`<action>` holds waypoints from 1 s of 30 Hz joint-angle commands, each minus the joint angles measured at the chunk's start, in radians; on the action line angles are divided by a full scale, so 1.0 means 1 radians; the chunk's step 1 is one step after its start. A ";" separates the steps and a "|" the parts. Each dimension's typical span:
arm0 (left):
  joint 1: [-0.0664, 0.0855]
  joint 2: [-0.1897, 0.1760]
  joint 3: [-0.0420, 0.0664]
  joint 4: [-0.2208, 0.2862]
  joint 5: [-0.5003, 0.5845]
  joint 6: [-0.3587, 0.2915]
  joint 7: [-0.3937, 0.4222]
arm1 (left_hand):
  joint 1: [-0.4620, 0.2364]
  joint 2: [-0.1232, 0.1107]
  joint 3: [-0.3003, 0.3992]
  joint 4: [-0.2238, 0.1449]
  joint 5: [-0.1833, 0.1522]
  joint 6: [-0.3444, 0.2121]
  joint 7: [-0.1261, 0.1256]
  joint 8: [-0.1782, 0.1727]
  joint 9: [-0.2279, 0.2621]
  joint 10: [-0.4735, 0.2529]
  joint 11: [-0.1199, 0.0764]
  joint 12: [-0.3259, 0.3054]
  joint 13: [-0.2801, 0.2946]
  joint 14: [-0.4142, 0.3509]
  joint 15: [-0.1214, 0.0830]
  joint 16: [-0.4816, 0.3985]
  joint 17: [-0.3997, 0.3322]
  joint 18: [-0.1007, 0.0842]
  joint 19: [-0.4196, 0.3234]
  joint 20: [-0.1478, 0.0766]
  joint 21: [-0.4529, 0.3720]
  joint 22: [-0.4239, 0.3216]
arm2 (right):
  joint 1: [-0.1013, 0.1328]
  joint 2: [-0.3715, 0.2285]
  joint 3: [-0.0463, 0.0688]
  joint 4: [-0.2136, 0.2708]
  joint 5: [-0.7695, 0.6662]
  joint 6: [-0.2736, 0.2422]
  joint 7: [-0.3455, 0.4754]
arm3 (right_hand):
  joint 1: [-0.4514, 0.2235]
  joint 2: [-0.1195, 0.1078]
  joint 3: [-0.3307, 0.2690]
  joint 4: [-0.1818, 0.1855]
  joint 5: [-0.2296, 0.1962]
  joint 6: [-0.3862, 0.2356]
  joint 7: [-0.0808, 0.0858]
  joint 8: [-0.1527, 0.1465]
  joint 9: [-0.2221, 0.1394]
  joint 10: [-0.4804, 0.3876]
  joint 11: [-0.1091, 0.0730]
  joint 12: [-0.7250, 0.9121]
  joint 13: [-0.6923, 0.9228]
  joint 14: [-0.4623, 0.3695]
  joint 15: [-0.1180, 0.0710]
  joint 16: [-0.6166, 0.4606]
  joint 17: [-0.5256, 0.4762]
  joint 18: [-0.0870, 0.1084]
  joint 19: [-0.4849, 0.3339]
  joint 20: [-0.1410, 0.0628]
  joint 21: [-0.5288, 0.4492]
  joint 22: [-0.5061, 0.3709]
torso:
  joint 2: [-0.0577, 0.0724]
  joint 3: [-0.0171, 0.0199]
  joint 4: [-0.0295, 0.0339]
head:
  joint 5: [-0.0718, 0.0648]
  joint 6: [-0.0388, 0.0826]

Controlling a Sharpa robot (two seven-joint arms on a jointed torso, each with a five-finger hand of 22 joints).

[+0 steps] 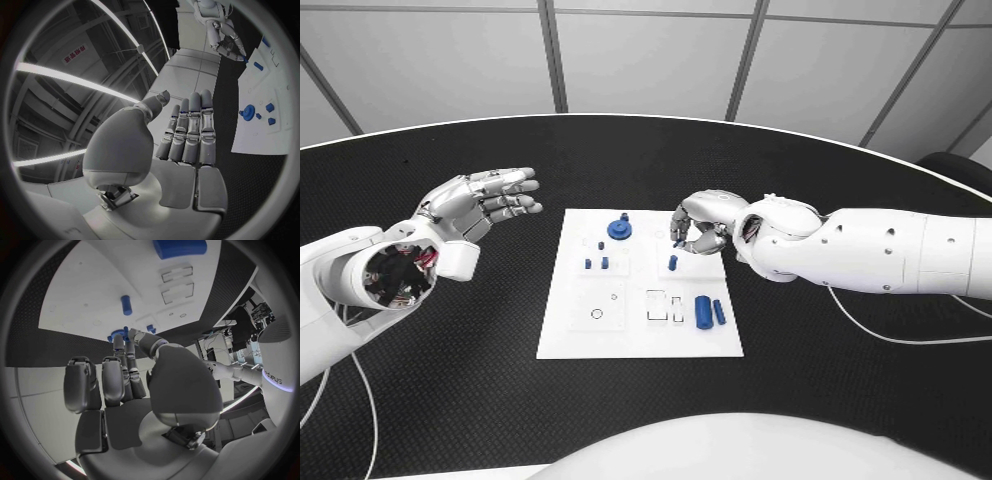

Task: Assemble the parts on the task board

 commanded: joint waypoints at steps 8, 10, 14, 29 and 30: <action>0.000 0.005 0.000 -0.005 0.000 0.001 -0.001 | 0.010 -0.001 -0.005 0.000 -0.004 -0.004 0.002 -0.006 -0.002 -0.007 0.001 0.000 -0.002 -0.002 0.008 -0.006 0.001 0.010 0.005 0.000 -0.004 -0.002 | 0.016 0.022 0.009 0.087 0.000 0.010 0.000 | -0.001 0.006 -0.006 0.001 0.008 0.005 -0.001 0.004 0.002 0.010 0.002 -0.006 0.002 0.059 -0.005 -0.003 -0.003 -0.014 0.056 -0.008 0.004 0.120 | 0.002 0.0001 0.0020 | 0.030 0.006; 0.000 0.005 0.000 -0.005 0.000 0.001 -0.001 | 0.010 -0.001 -0.005 0.000 -0.004 -0.004 0.003 -0.006 -0.002 -0.007 0.001 0.000 -0.002 -0.002 0.008 -0.006 0.002 0.010 0.005 0.000 -0.005 -0.002 | 0.016 0.032 0.009 0.090 0.000 0.014 0.002 | -0.001 0.006 -0.006 0.001 0.008 0.005 -0.001 0.004 0.002 0.010 0.002 -0.006 0.002 0.059 -0.005 -0.003 -0.003 -0.014 0.056 -0.008 0.004 0.120 | 0.002 -0.0002 0.0020 | 0.039 0.005; 0.000 0.009 0.000 -0.008 0.000 0.001 -0.001 | 0.010 -0.001 -0.005 0.000 -0.004 -0.004 0.003 -0.006 -0.002 -0.007 0.001 0.000 -0.002 -0.002 0.008 -0.006 0.002 0.010 0.005 0.000 -0.005 -0.002 | 0.017 0.068 0.010 0.084 0.000 0.031 0.006 | -0.001 0.006 -0.006 0.001 0.009 0.005 -0.001 0.004 0.003 0.010 0.002 -0.006 0.002 0.059 -0.005 -0.003 -0.003 -0.014 0.056 -0.008 0.004 0.120 | 0.001 -0.0007 0.0012 | 0.065 0.001; 0.000 0.026 0.000 -0.014 0.000 0.008 -0.004 | 0.010 0.000 -0.006 0.000 -0.004 -0.005 0.003 -0.007 -0.002 -0.008 0.002 0.001 -0.002 -0.003 0.009 -0.007 0.002 0.010 0.006 0.001 -0.007 -0.003 | -0.005 0.227 0.003 -0.020 0.000 0.092 0.037 | -0.001 0.010 -0.005 0.004 0.021 -0.003 0.001 0.003 0.007 0.010 0.003 -0.013 0.001 0.057 -0.005 -0.009 -0.013 -0.012 0.054 -0.009 -0.004 0.114 | 0.008 0.0001 0.0059 | 0.145 -0.023; 0.000 0.027 0.000 -0.015 0.000 0.009 -0.004 | 0.010 0.000 -0.006 0.000 -0.004 -0.005 0.003 -0.007 -0.002 -0.008 0.002 0.001 -0.002 -0.003 0.009 -0.007 0.002 0.010 0.006 0.001 -0.007 -0.003 | -0.006 0.233 0.002 -0.025 0.000 0.094 0.038 | -0.001 0.010 -0.005 0.004 0.021 -0.003 0.002 0.003 0.007 0.010 0.003 -0.013 0.001 0.057 -0.005 -0.009 -0.013 -0.012 0.054 -0.009 -0.003 0.114 | 0.008 0.0001 0.0052 | 0.148 -0.023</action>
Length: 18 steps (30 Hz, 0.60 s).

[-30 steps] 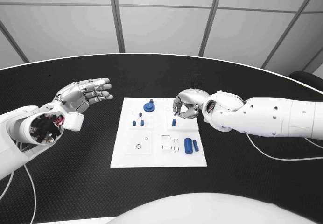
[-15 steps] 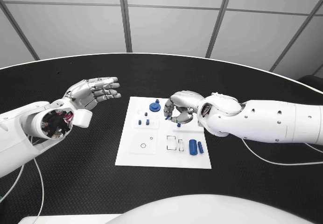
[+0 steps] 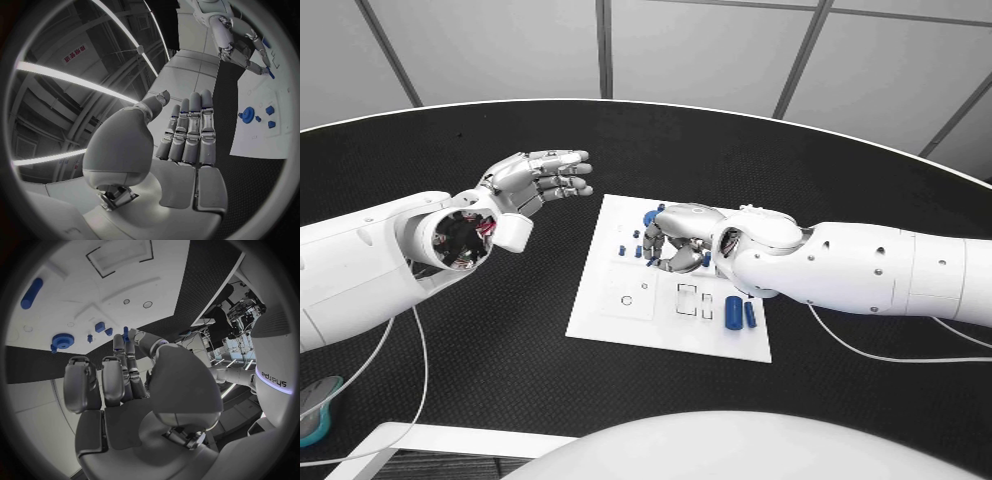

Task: Assemble the parts on the task board

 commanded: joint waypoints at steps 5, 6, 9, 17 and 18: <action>0.000 0.006 0.000 -0.003 0.000 0.002 -0.001 | 0.010 0.000 -0.006 0.000 -0.004 -0.005 0.003 -0.007 -0.001 -0.008 0.002 0.001 -0.001 0.001 0.005 -0.004 0.001 0.010 0.006 0.001 -0.007 -0.001 | -0.007 0.041 -0.001 -0.026 0.000 0.017 0.003 | -0.001 0.011 -0.002 0.001 0.006 -0.003 0.002 0.004 0.002 0.007 0.000 -0.006 0.000 0.057 -0.005 -0.003 -0.001 -0.012 0.054 -0.009 -0.003 0.114 | 0.000 -0.0021 -0.0004 | 0.019 -0.005; 0.000 0.008 0.000 -0.004 0.000 0.003 -0.001 | 0.010 0.000 -0.006 0.000 -0.004 -0.005 0.003 -0.007 -0.001 -0.008 0.002 0.001 -0.001 0.001 0.005 -0.004 0.001 0.010 0.006 0.001 -0.007 -0.001 | -0.007 0.045 -0.002 -0.029 0.000 0.022 0.003 | -0.001 0.011 -0.002 0.001 0.006 -0.003 0.002 0.004 0.002 0.007 0.000 -0.006 0.000 0.057 -0.005 -0.003 -0.001 -0.012 0.054 -0.009 -0.003 0.114 | 0.000 -0.0019 0.0001 | 0.020 -0.005; 0.000 0.010 0.000 -0.005 0.000 0.004 -0.001 | 0.010 0.000 -0.006 0.000 -0.004 -0.005 0.003 -0.007 -0.001 -0.008 0.002 0.001 -0.001 0.001 0.005 -0.004 0.001 0.010 0.006 0.001 -0.007 -0.001 | -0.008 0.052 -0.005 -0.035 0.000 0.034 0.001 | -0.001 0.011 -0.002 0.001 0.006 -0.003 0.002 0.004 0.002 0.007 0.000 -0.006 0.000 0.057 -0.005 -0.003 -0.001 -0.012 0.054 -0.009 -0.003 0.114 | -0.001 -0.0011 0.0010 | 0.022 -0.005; 0.000 0.011 0.000 -0.006 0.000 0.005 -0.002 | 0.009 0.001 -0.007 0.001 -0.004 -0.005 0.003 -0.007 -0.001 -0.009 0.002 0.002 -0.001 0.001 0.006 -0.004 0.001 0.010 0.006 0.001 -0.007 -0.001 | -0.012 0.062 -0.013 -0.056 0.000 0.054 -0.005 | -0.001 0.011 -0.002 0.001 0.007 -0.004 0.002 0.004 0.002 0.007 0.000 -0.007 0.000 0.057 -0.004 -0.003 -0.002 -0.012 0.054 -0.009 -0.003 0.115 | 0.002 -0.0014 0.0022 | 0.027 -0.005; 0.000 0.012 0.000 -0.006 0.000 0.005 -0.002 | 0.009 0.001 -0.007 0.001 -0.004 -0.005 0.003 -0.007 -0.001 -0.009 0.002 0.002 -0.001 0.001 0.006 -0.004 0.001 0.010 0.006 0.001 -0.007 -0.001 | -0.012 0.062 -0.013 -0.057 0.000 0.055 -0.006 | -0.001 0.011 -0.002 0.001 0.007 -0.004 0.002 0.004 0.002 0.007 0.000 -0.007 0.000 0.057 -0.004 -0.003 -0.002 -0.012 0.054 -0.009 -0.003 0.115 | 0.002 -0.0011 0.0029 | 0.027 -0.005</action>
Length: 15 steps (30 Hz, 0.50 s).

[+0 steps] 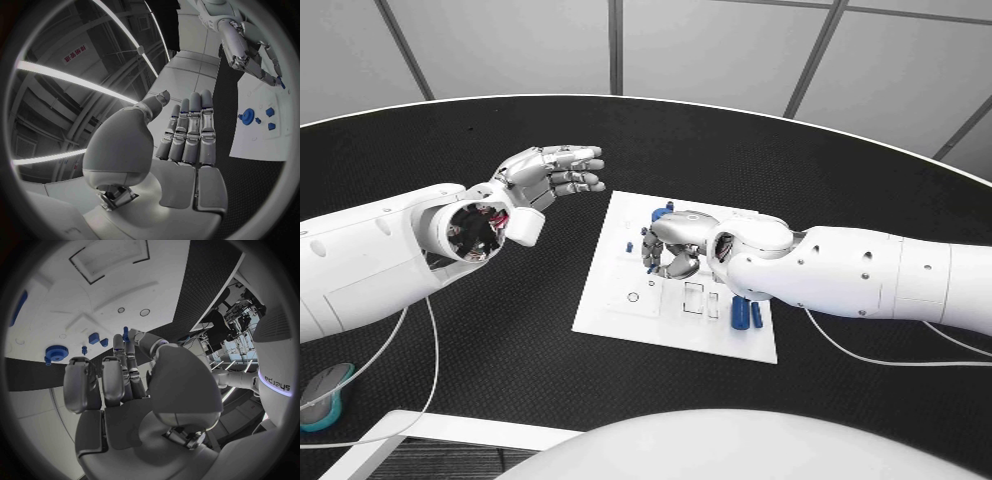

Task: Assemble the parts on the task board

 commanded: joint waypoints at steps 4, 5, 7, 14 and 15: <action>0.000 0.001 0.000 0.000 0.000 0.002 0.000 | 0.009 0.001 -0.007 0.001 -0.004 -0.005 0.003 -0.007 -0.002 -0.005 -0.002 0.002 -0.001 0.001 0.006 -0.004 0.001 0.010 0.006 0.001 -0.003 -0.002 | -0.005 0.006 -0.003 -0.013 0.000 0.008 -0.005 | 0.000 0.013 -0.001 0.001 0.006 -0.006 0.003 0.004 0.002 0.007 0.000 -0.008 0.001 0.056 -0.004 -0.003 -0.002 -0.014 0.055 -0.008 0.003 0.120 | 0.002 0.0019 0.0014 | 0.002 0.000; 0.000 0.001 0.000 0.000 0.000 0.002 0.000 | 0.009 0.001 -0.007 0.001 -0.004 -0.005 0.003 -0.007 -0.002 -0.005 -0.002 0.002 -0.001 0.001 0.006 -0.004 0.001 0.010 0.006 0.001 -0.003 -0.002 | -0.006 0.007 -0.004 -0.016 0.000 0.009 -0.005 | 0.000 0.013 -0.001 0.001 0.006 -0.006 0.003 0.004 0.002 0.007 0.000 -0.008 0.001 0.056 -0.004 -0.004 -0.002 -0.017 0.059 -0.008 0.014 0.130 | 0.002 0.0019 0.0007 | 0.003 0.000; 0.000 0.001 0.000 0.000 0.000 0.002 0.000 | 0.009 0.001 -0.007 0.001 -0.004 -0.005 0.003 -0.007 -0.002 -0.005 -0.002 0.002 -0.001 0.001 0.006 -0.004 0.001 0.010 0.006 0.001 -0.003 -0.002 | -0.008 0.009 -0.004 -0.019 0.000 0.009 -0.005 | 0.000 0.013 -0.001 0.001 0.006 -0.006 0.003 0.004 0.002 0.007 0.000 -0.008 0.001 0.056 -0.004 -0.004 -0.002 -0.017 0.059 -0.008 0.014 0.130 | 0.001 0.0017 0.0000 | 0.005 0.000; 0.000 0.000 0.000 0.001 0.000 0.002 -0.001 | 0.009 0.001 -0.007 0.001 -0.004 -0.005 0.003 -0.007 -0.002 -0.005 -0.002 0.002 -0.001 0.001 0.006 -0.004 0.001 0.010 0.006 0.001 -0.003 -0.002 | -0.013 0.012 -0.006 -0.027 0.000 0.012 -0.005 | 0.000 0.013 -0.001 0.001 0.006 -0.007 0.003 0.004 0.002 0.007 0.001 -0.009 0.000 0.056 -0.004 -0.005 -0.003 -0.017 0.059 -0.008 0.014 0.130 | 0.001 0.0017 0.0004 | 0.007 0.000; 0.000 0.000 0.000 0.001 0.000 0.002 -0.001 | 0.009 0.001 -0.007 0.001 -0.004 -0.005 0.003 -0.007 -0.002 -0.005 -0.002 0.002 -0.001 0.001 0.006 -0.004 0.001 0.010 0.006 0.001 -0.003 -0.002 | -0.014 0.011 -0.007 -0.027 0.000 0.012 -0.005 | 0.000 0.013 -0.001 0.001 0.006 -0.007 0.003 0.004 0.002 0.007 0.001 -0.009 0.000 0.056 -0.004 -0.005 -0.003 -0.017 0.059 -0.008 0.014 0.130 | 0.001 0.0014 0.0004 | 0.007 0.000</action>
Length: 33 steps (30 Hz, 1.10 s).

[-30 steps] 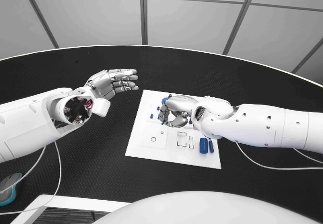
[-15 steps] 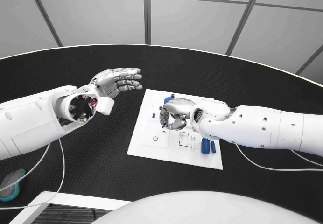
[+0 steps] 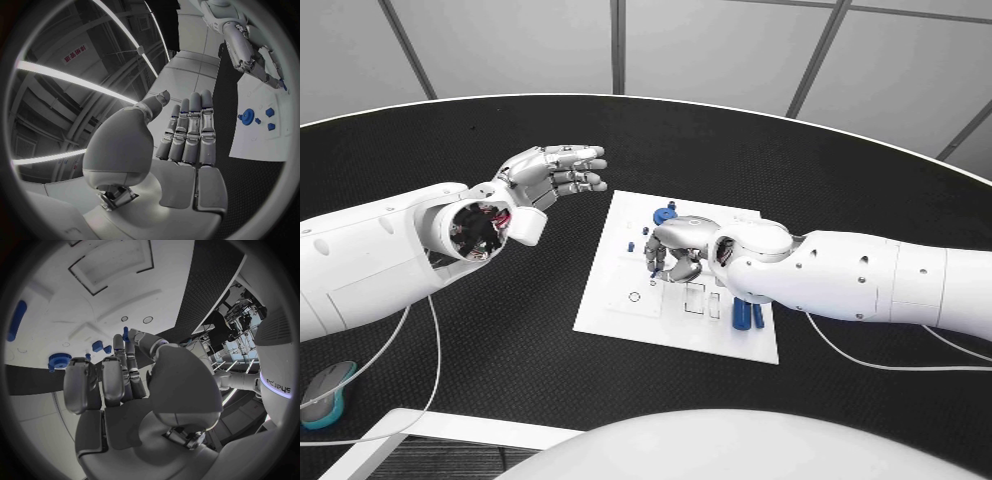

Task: Assemble the parts on the task board

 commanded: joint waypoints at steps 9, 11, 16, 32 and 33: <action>0.000 0.000 0.000 0.000 0.000 0.001 0.000 | 0.009 0.001 -0.007 0.001 -0.004 -0.005 0.003 -0.007 -0.002 -0.005 -0.002 0.002 -0.002 0.001 0.006 -0.004 0.001 0.010 0.006 0.001 -0.003 -0.002 | -0.004 0.000 -0.002 -0.004 0.000 0.007 -0.001 | 0.000 0.013 -0.001 0.001 0.006 -0.007 0.003 0.004 0.000 0.007 0.000 -0.005 0.001 0.056 -0.004 -0.005 -0.001 -0.017 0.059 -0.008 0.002 0.130 | -0.001 -0.0004 -0.0003 | 0.002 0.000; 0.000 0.000 0.000 0.000 0.000 0.001 -0.001 | 0.009 0.001 -0.007 0.001 -0.004 -0.005 0.003 -0.007 -0.002 -0.005 -0.002 0.002 -0.002 0.001 0.006 -0.004 0.001 0.010 0.006 0.001 -0.003 -0.002 | -0.005 0.001 -0.003 -0.004 0.000 0.008 -0.001 | 0.000 0.013 -0.001 0.001 0.006 -0.007 0.003 0.004 0.000 0.007 0.000 -0.005 0.001 0.056 -0.004 -0.005 -0.001 -0.017 0.059 -0.008 0.002 0.130 | -0.001 -0.0002 0.0001 | 0.001 0.000; 0.000 -0.001 0.000 0.000 -0.001 0.001 -0.001 | 0.009 0.002 -0.009 0.002 -0.004 -0.006 0.003 -0.007 -0.002 -0.007 -0.001 0.003 -0.002 0.001 0.006 -0.005 0.002 0.010 0.006 0.002 -0.006 -0.003 | -0.006 0.005 -0.004 -0.007 0.000 0.011 -0.002 | 0.000 0.013 -0.001 0.001 0.006 -0.007 0.003 0.004 0.000 0.007 0.000 -0.005 0.001 0.056 -0.004 -0.005 -0.001 -0.017 0.059 -0.008 0.002 0.130 | 0.000 -0.0004 0.0010 | 0.001 0.000; 0.000 -0.001 0.000 0.000 -0.002 0.003 -0.002 | 0.009 0.002 -0.009 0.002 -0.004 -0.006 0.003 -0.007 -0.002 -0.007 -0.001 0.003 -0.002 0.001 0.006 -0.005 0.002 0.010 0.006 0.002 -0.006 -0.003 | -0.009 0.016 -0.008 -0.019 0.000 0.015 -0.010 | 0.000 0.016 0.000 0.001 0.009 -0.009 0.004 0.004 0.002 0.008 0.001 -0.006 0.001 0.056 -0.003 -0.005 -0.002 -0.017 0.059 -0.008 0.003 0.130 | 0.000 -0.0009 0.0002 | 0.002 0.000; 0.000 -0.001 0.000 0.000 -0.002 0.003 -0.002 | 0.009 0.002 -0.009 0.002 -0.004 -0.006 0.003 -0.007 -0.002 -0.007 -0.001 0.003 -0.002 0.001 0.006 -0.005 0.002 0.010 0.006 0.002 -0.006 -0.003 | -0.009 0.017 -0.008 -0.020 0.000 0.016 -0.011 | 0.000 0.016 0.000 0.001 0.009 -0.009 0.004 0.004 0.002 0.008 0.001 -0.006 0.001 0.056 -0.003 -0.005 -0.002 -0.017 0.059 -0.008 0.003 0.130 | 0.000 -0.0009 0.0005 | 0.002 0.000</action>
